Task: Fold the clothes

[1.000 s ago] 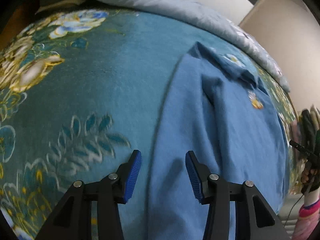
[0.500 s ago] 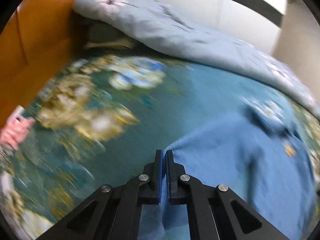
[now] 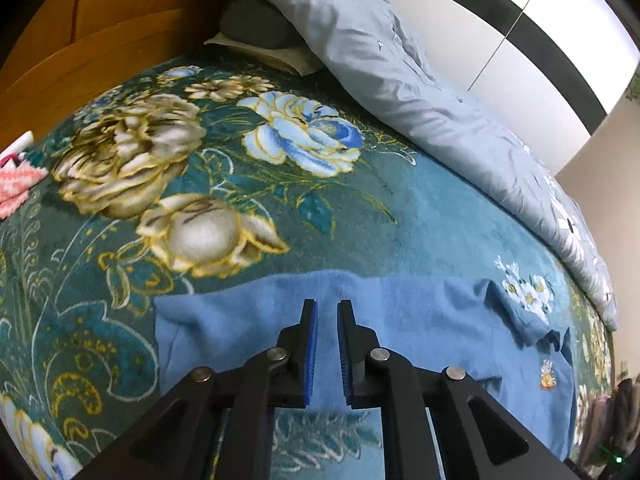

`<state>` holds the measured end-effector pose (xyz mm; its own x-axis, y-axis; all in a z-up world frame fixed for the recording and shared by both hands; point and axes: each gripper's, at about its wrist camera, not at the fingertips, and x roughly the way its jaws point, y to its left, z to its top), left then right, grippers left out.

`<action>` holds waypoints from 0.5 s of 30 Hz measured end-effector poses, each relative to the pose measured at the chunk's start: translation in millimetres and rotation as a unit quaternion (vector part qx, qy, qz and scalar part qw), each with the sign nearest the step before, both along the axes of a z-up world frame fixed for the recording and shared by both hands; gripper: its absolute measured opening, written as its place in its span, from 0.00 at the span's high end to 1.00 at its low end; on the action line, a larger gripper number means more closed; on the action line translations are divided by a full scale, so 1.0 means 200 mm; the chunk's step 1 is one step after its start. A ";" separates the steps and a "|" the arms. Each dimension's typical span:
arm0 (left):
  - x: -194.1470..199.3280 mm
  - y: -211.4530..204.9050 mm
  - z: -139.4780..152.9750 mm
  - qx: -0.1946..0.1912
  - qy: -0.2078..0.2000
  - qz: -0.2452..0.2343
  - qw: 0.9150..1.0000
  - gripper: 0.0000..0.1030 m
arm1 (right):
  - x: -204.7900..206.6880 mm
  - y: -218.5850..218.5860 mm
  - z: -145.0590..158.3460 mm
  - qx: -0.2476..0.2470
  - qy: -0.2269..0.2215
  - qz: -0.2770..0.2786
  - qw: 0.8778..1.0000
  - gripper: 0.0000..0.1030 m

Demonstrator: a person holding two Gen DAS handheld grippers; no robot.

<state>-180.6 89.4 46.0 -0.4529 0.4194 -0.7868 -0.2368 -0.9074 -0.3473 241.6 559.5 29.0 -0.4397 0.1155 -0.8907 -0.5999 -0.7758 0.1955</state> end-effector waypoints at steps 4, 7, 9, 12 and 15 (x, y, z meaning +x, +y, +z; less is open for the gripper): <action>0.07 -0.05 0.04 0.007 0.009 -0.003 1.000 0.77 | -0.01 0.11 0.14 0.066 -0.020 -0.013 0.998 0.98; 0.16 -0.06 0.07 0.004 0.017 -0.020 1.000 0.71 | -0.02 0.25 0.27 0.168 -0.051 -0.057 0.983 0.98; 0.24 -0.03 0.08 0.000 0.017 -0.040 0.999 0.69 | -0.05 0.35 0.31 0.198 -0.067 -0.071 0.975 0.98; 0.36 0.02 0.08 0.001 0.009 -0.079 0.997 0.66 | -0.11 0.41 0.29 0.189 -0.077 -0.076 0.976 0.98; 0.49 0.07 0.05 0.006 -0.010 -0.113 0.994 0.56 | -0.15 0.38 0.27 0.208 -0.088 -0.059 0.972 0.96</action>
